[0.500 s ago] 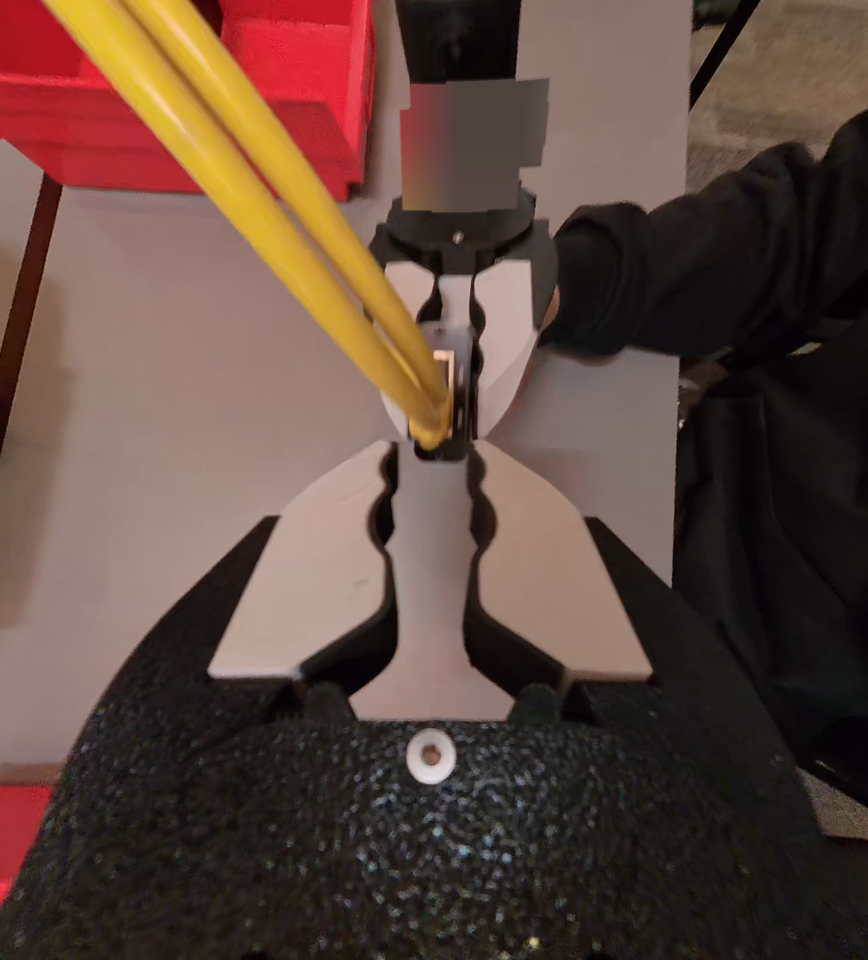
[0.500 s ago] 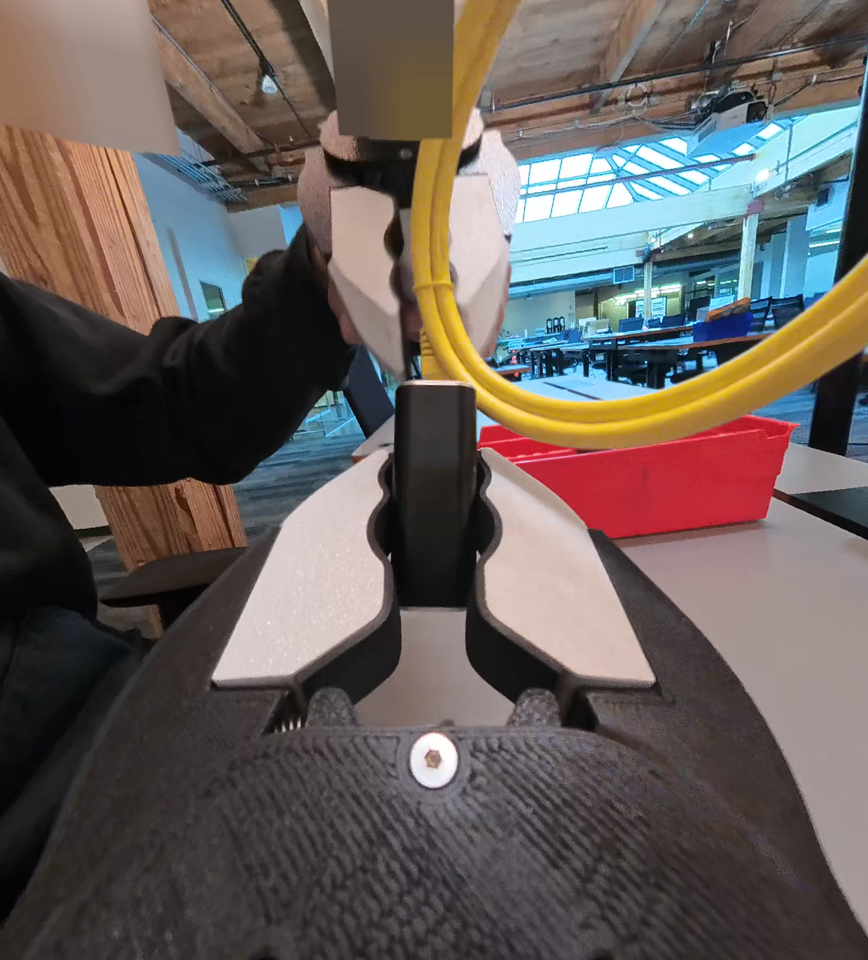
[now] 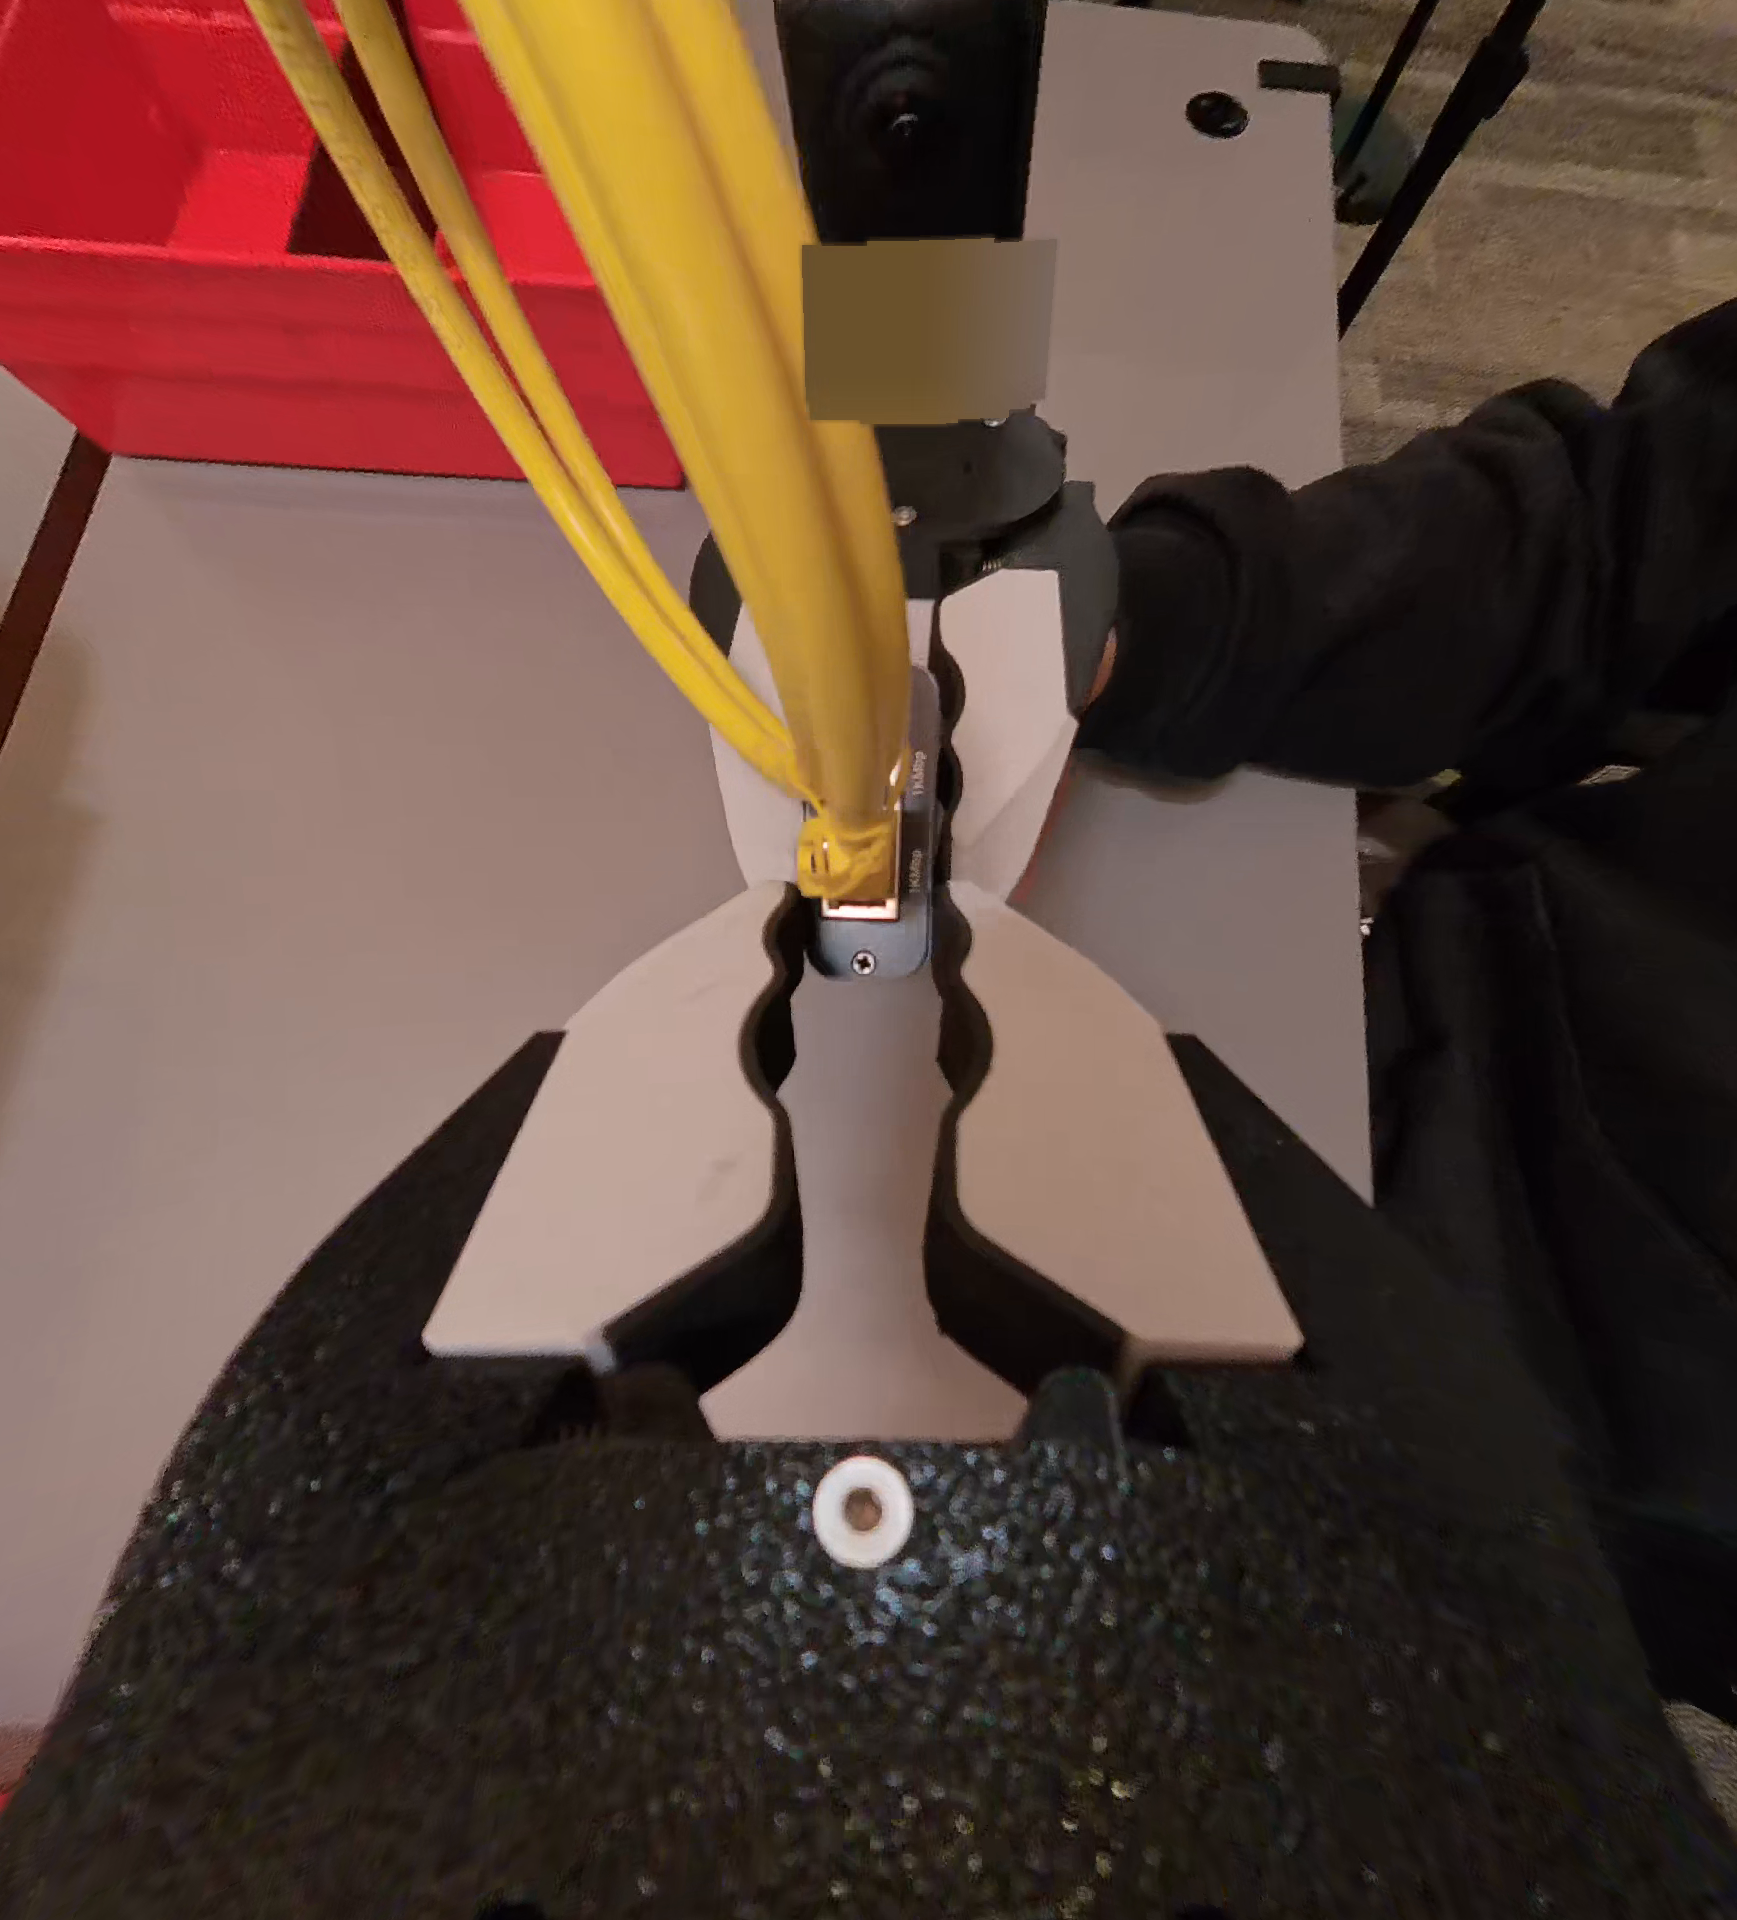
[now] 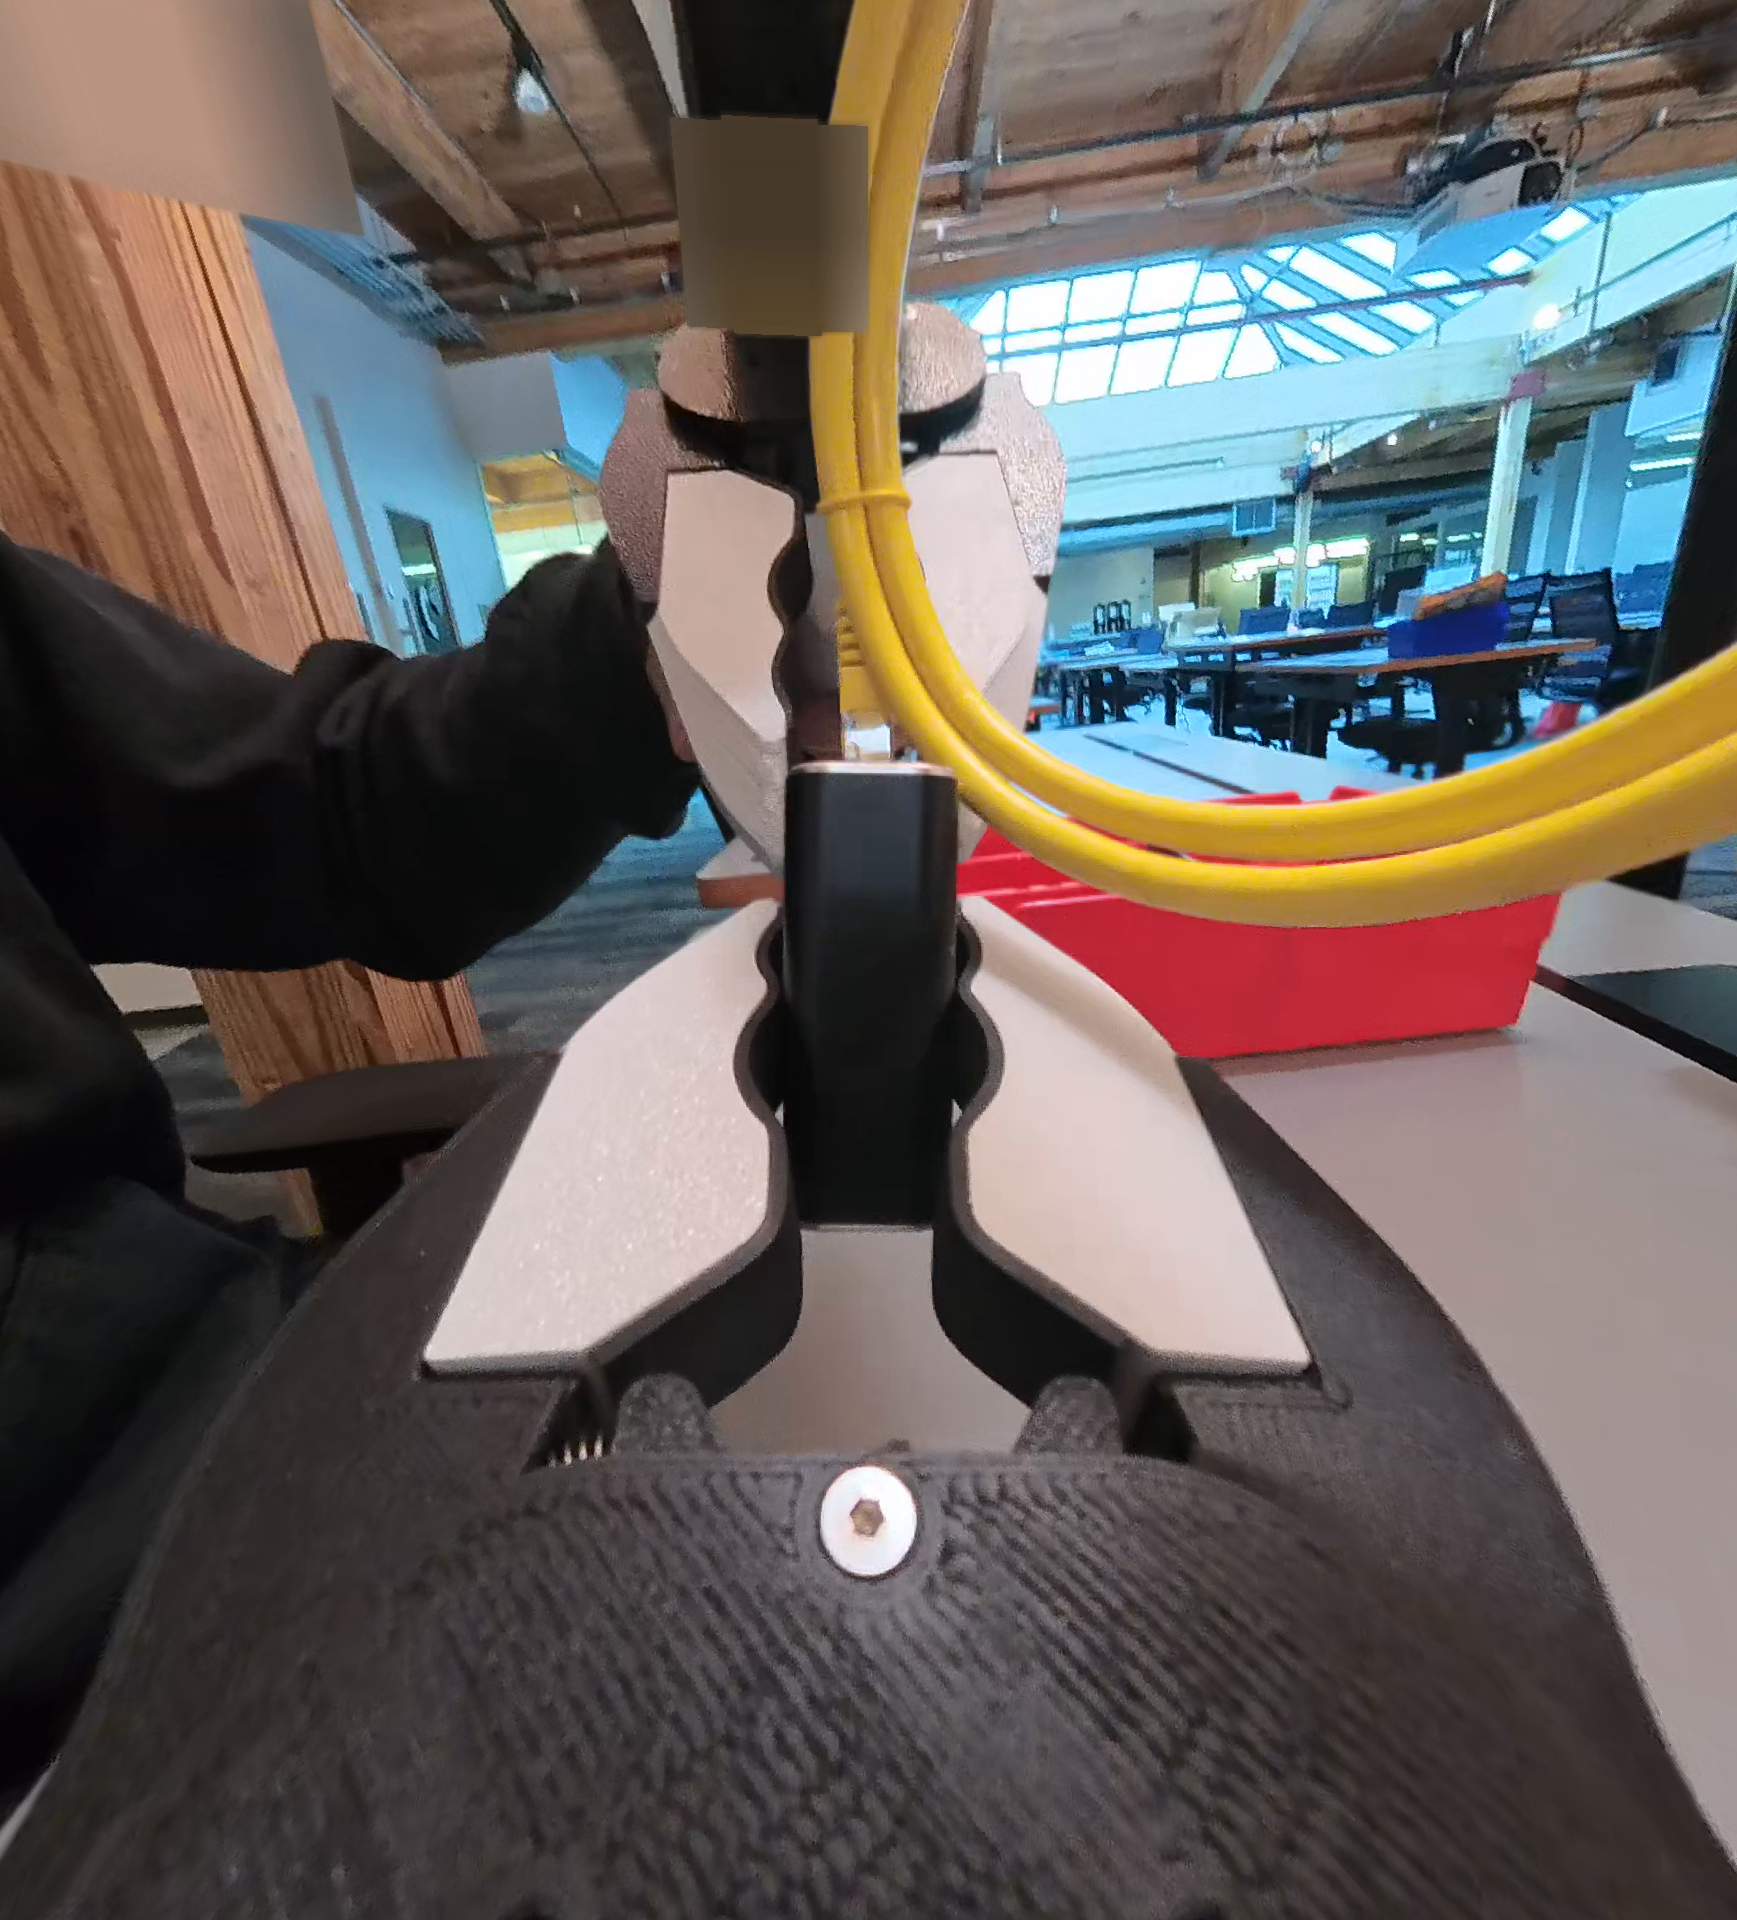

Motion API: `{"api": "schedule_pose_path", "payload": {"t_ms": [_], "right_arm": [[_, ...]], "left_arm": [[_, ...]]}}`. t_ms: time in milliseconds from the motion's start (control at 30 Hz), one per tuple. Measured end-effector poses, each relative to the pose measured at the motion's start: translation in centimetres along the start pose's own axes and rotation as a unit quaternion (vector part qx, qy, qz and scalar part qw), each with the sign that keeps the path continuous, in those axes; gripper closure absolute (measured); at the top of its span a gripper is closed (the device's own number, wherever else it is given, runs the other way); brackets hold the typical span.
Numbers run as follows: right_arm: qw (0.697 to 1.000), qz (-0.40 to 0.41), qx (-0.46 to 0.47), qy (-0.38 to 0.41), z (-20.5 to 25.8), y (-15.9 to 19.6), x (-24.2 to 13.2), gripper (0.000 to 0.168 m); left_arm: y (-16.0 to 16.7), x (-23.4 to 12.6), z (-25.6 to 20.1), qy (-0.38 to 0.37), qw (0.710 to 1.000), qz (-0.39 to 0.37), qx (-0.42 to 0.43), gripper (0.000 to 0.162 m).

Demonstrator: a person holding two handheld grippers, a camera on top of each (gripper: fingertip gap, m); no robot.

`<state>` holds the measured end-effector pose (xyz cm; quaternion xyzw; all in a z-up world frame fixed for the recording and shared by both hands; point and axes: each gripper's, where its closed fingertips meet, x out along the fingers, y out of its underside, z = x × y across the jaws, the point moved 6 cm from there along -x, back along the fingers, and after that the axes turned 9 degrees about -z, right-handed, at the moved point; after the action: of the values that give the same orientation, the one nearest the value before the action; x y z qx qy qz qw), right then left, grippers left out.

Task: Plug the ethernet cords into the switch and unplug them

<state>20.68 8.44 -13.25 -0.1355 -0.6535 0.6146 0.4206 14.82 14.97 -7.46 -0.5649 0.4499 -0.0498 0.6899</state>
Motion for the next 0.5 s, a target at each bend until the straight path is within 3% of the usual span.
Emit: {"api": "schedule_pose_path", "payload": {"t_ms": [233, 500], "right_arm": [[0.999, 0.038, -0.024, 0.027, -0.2, 0.4, 0.2, 0.139], [0.987, 0.099, -0.087, 0.095, -0.8, 1.1, 0.8, 0.125]], "left_arm": [[0.4, -0.1, -0.1, -0.033, 0.999, 0.007, 0.025, 0.139], [-0.1, 0.7, 0.3, -0.047, 0.999, -0.020, -0.005, 0.139]]}}
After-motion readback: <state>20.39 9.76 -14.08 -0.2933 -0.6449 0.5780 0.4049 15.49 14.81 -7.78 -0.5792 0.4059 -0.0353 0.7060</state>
